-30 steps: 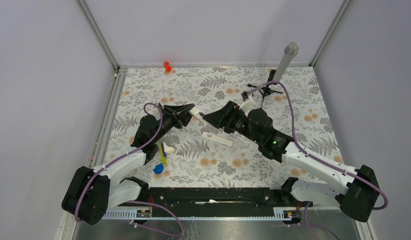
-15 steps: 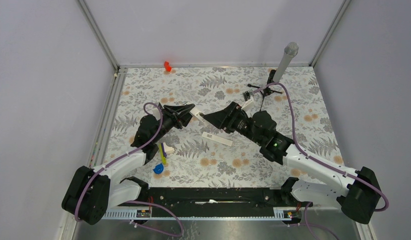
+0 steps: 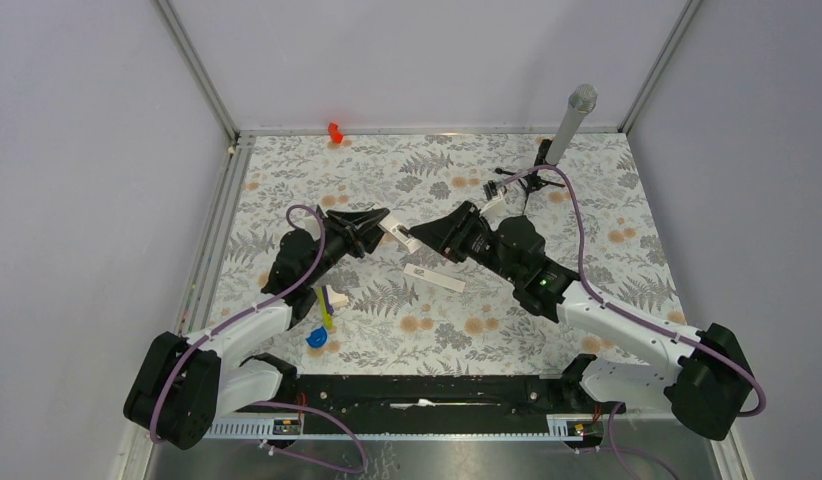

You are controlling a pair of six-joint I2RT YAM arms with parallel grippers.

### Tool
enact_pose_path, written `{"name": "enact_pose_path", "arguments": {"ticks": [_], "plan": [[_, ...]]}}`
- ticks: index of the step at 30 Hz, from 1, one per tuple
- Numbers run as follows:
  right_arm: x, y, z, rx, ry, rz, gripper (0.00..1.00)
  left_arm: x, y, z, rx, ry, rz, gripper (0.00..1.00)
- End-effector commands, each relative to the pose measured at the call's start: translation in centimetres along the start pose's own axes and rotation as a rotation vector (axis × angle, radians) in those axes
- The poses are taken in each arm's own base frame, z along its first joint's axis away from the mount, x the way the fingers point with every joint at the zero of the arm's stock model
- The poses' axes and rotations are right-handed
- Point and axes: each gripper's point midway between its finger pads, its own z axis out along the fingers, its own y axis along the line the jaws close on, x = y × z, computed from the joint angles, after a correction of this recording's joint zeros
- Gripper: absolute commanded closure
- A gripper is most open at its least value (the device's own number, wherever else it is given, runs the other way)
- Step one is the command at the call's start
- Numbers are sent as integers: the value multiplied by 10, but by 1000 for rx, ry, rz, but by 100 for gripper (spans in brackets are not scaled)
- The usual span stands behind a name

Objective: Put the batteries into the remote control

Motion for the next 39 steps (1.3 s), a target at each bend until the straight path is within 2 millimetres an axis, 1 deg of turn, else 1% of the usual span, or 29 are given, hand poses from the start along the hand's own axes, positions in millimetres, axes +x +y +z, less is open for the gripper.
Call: {"name": "enact_pose_path", "arguments": {"ticks": [1,6,8,12,14,17,21,23,27,29,31,33,34,37,39], "plan": [[-6,10,4,-35,-4,20,60,15,-34,-2,114,46,37,100],[-3,0,6,-4,4,28,63,18,-40,-2,133,61,63,100],[-2,-6,7,19,10,30,65,21,-46,-2,154,70,82,100],[3,-23,10,108,36,26,73,28,-58,-3,193,91,143,100],[4,-30,10,154,48,-1,76,30,-61,-4,206,89,165,100],[6,-39,11,202,71,-67,76,30,-64,-6,214,80,205,100],[11,-45,11,211,121,-167,75,29,-62,-5,206,68,259,100],[9,-46,8,224,117,-190,71,29,-61,-5,203,69,288,100],[-2,-36,1,207,75,-172,51,29,-52,-3,191,73,365,100],[-9,-39,-3,222,58,-120,46,27,-48,-3,190,65,417,100],[-14,-42,-6,214,46,-50,42,24,-51,-2,232,44,476,100],[-19,-40,-9,174,28,12,36,23,-56,-2,272,32,506,100],[-21,-37,-10,143,20,26,31,22,-57,-1,285,29,525,100],[-24,-25,-14,48,3,28,20,22,-53,2,280,39,553,100],[-22,-20,-14,15,18,-7,19,24,-50,4,280,56,558,100]]}}
